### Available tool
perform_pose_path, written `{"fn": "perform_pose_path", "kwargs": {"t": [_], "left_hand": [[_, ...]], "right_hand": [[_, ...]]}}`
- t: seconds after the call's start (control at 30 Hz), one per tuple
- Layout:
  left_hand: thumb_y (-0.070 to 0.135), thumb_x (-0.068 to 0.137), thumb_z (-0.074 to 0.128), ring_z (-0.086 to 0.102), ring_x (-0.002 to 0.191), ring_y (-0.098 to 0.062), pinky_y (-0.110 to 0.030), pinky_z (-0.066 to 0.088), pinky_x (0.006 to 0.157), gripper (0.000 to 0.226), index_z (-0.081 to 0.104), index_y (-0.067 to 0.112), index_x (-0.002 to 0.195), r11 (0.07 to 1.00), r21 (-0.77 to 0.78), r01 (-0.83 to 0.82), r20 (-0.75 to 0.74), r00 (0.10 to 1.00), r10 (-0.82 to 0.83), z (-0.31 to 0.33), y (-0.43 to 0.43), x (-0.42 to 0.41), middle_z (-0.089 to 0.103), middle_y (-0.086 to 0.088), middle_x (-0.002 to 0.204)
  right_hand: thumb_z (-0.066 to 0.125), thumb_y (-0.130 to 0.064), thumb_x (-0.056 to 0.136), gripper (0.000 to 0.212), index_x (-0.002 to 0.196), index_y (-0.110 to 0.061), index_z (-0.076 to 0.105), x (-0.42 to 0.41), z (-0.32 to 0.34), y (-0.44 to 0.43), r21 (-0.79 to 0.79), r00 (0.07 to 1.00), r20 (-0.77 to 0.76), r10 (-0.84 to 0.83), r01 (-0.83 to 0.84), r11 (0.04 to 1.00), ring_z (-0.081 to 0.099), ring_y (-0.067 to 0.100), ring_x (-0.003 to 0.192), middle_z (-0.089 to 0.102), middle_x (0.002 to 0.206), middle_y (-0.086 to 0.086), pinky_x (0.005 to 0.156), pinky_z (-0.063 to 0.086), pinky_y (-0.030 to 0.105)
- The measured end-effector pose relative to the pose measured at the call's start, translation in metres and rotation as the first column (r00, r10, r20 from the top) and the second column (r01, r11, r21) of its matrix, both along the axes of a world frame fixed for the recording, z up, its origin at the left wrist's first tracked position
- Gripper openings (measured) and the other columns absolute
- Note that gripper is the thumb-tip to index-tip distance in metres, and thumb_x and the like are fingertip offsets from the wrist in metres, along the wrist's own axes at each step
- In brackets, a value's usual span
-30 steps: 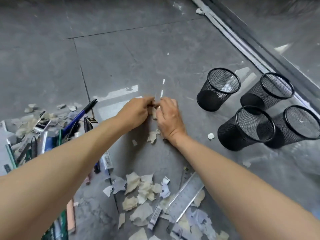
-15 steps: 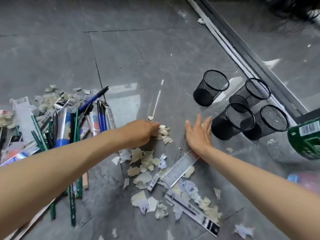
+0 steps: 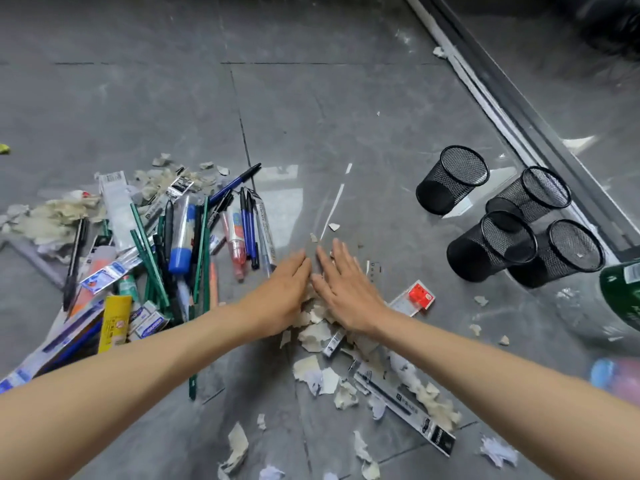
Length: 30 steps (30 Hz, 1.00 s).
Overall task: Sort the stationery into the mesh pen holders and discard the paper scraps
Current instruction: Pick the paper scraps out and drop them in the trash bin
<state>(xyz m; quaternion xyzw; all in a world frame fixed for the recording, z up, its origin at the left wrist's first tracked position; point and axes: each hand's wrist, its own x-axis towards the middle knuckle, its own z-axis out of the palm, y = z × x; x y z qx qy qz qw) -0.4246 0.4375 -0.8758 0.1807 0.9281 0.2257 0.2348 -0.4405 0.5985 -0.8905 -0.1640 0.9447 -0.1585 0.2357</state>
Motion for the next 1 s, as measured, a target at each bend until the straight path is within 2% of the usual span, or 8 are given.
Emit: {"fn": "perform_pose_path", "kwargs": {"t": [0.13, 0.23, 0.37, 0.5, 0.63, 0.83, 0.93, 1.0], "left_hand": [[0.001, 0.089, 0.043, 0.004, 0.146, -0.016, -0.026, 0.007, 0.119, 0.075, 0.002, 0.009, 0.151, 0.997, 0.079, 0.008, 0.036, 0.999, -0.011, -0.002, -0.016, 0.031, 0.000, -0.005, 0.159], [0.013, 0.097, 0.042, 0.005, 0.145, -0.011, -0.019, 0.003, 0.114, 0.064, 0.008, 0.013, 0.151, 0.979, 0.176, -0.100, 0.077, 0.993, 0.088, 0.013, -0.022, 0.047, 0.002, 0.004, 0.157], [0.003, 0.095, 0.037, 0.000, 0.145, -0.009, -0.013, -0.003, 0.107, 0.064, 0.008, 0.012, 0.151, 0.977, 0.131, -0.169, 0.042, 0.985, 0.165, 0.017, -0.029, 0.043, -0.002, 0.002, 0.159], [0.004, 0.096, 0.033, -0.006, 0.145, -0.010, -0.023, -0.003, 0.115, 0.060, 0.008, 0.011, 0.151, 0.987, 0.057, -0.153, 0.031, 0.988, 0.151, 0.006, -0.033, 0.049, -0.002, 0.000, 0.159], [0.016, 0.101, 0.030, -0.008, 0.145, -0.009, -0.025, -0.002, 0.118, 0.055, 0.008, 0.012, 0.151, 0.995, 0.060, -0.085, -0.030, 0.996, 0.087, -0.002, -0.031, 0.068, 0.000, 0.000, 0.159], [0.018, 0.101, 0.032, -0.010, 0.145, -0.015, -0.029, -0.006, 0.117, 0.057, 0.005, 0.012, 0.151, 0.974, 0.010, -0.226, -0.174, 0.959, 0.224, -0.001, -0.034, 0.072, -0.002, -0.006, 0.159], [0.032, 0.102, 0.019, -0.019, 0.142, -0.022, -0.041, -0.024, 0.110, 0.057, -0.001, 0.011, 0.151, 0.903, -0.168, -0.396, -0.244, 0.904, 0.351, 0.003, -0.029, 0.079, -0.006, -0.010, 0.158], [0.037, 0.100, 0.009, -0.017, 0.144, -0.027, -0.049, -0.031, 0.104, 0.059, -0.003, 0.008, 0.149, 0.852, -0.308, -0.423, -0.249, 0.900, 0.357, 0.001, -0.026, 0.089, -0.004, -0.015, 0.157]], "right_hand": [[0.022, -0.034, 0.103, 0.059, 0.150, -0.021, -0.011, 0.039, 0.005, -0.003, -0.166, 0.988, 0.045, 0.147, -0.137, 0.977, -0.024, 0.005, 0.141, -0.022, 0.156, -0.003, 0.118, -0.010, 0.028], [0.026, -0.022, 0.100, 0.062, 0.151, -0.021, -0.008, 0.035, 0.008, -0.001, -0.303, 0.992, 0.041, 0.120, -0.102, 0.947, -0.022, 0.002, 0.141, -0.020, 0.156, -0.006, 0.117, -0.009, 0.024], [0.028, -0.022, 0.102, 0.059, 0.152, -0.012, -0.004, -0.020, 0.008, -0.009, -0.245, 0.998, 0.010, -0.061, 0.061, 0.968, -0.018, 0.011, 0.144, -0.017, 0.158, 0.003, 0.116, -0.009, 0.026], [0.019, -0.039, 0.103, 0.060, 0.151, -0.010, -0.001, -0.052, 0.003, -0.012, -0.104, 0.994, 0.044, -0.098, 0.102, 0.989, -0.014, 0.016, 0.145, -0.012, 0.159, 0.006, 0.117, -0.007, 0.033], [0.014, -0.043, 0.102, 0.061, 0.151, -0.013, -0.003, -0.030, 0.000, -0.014, -0.054, 0.999, 0.015, 0.033, -0.033, 0.998, -0.014, 0.014, 0.145, -0.013, 0.158, 0.003, 0.115, -0.010, 0.033], [0.016, -0.045, 0.101, 0.059, 0.151, -0.019, -0.003, 0.014, 0.001, -0.034, -0.084, 0.975, 0.017, 0.221, -0.219, 0.972, -0.015, 0.009, 0.144, -0.015, 0.157, -0.002, 0.117, -0.011, 0.033], [0.015, -0.046, 0.101, 0.061, 0.151, -0.017, -0.005, 0.029, 0.003, -0.037, -0.064, 0.955, 0.002, 0.298, -0.297, 0.953, -0.016, 0.009, 0.144, -0.015, 0.158, -0.001, 0.118, -0.010, 0.032], [0.015, -0.048, 0.100, 0.063, 0.151, -0.016, -0.007, 0.042, 0.002, -0.035, -0.043, 0.943, 0.001, 0.332, -0.331, 0.943, -0.017, 0.008, 0.143, -0.017, 0.157, -0.001, 0.118, -0.010, 0.031]]}}
